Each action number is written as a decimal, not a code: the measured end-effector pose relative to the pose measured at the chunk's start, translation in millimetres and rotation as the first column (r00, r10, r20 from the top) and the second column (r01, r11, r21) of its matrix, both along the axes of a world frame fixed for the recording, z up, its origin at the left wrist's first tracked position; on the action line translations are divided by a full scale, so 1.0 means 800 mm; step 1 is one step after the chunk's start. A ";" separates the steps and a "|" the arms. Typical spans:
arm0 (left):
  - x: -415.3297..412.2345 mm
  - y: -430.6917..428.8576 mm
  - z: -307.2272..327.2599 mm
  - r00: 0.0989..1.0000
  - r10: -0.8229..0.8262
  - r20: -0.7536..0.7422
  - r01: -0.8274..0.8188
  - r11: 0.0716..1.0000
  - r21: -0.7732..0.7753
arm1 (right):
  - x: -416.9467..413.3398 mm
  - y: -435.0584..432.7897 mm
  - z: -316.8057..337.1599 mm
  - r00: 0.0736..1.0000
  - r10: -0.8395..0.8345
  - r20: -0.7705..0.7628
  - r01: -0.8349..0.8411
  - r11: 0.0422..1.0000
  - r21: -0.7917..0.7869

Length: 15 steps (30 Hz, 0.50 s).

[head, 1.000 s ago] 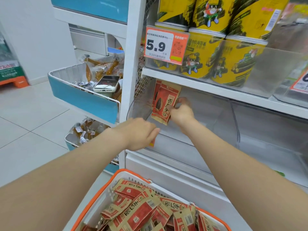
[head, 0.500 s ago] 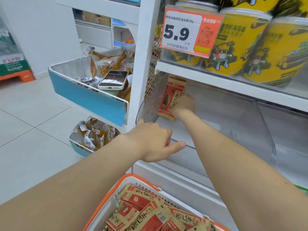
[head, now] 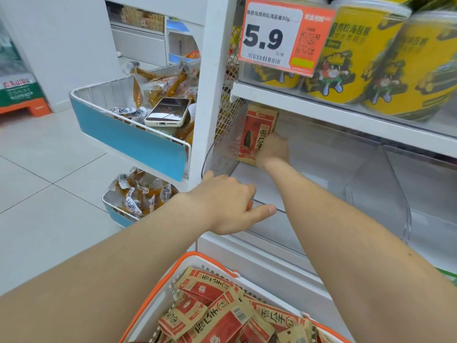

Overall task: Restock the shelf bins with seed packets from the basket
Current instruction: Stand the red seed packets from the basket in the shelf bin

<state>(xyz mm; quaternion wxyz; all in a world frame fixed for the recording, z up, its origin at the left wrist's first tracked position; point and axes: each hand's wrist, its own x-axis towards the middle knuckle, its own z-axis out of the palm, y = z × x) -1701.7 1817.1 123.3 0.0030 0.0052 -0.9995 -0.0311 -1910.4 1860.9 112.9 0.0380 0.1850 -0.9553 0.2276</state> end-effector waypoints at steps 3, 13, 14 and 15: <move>0.002 0.000 0.003 0.999 0.010 0.039 -0.011 1.000 0.005 | 0.003 0.003 0.004 1.000 0.005 0.029 -0.005 1.000 0.003; 0.016 -0.007 0.020 0.993 -0.057 0.100 0.055 0.998 0.021 | 0.091 0.079 0.046 0.955 0.221 -0.195 -0.174 0.958 0.230; 0.018 -0.007 0.026 0.994 -0.062 0.089 0.057 0.996 0.065 | 0.111 0.094 0.051 0.925 0.274 -0.262 -0.214 0.948 0.235; 0.019 -0.007 0.032 0.996 -0.056 0.068 0.049 0.993 0.106 | 0.130 0.109 0.054 0.878 0.332 -0.345 -0.259 0.936 0.241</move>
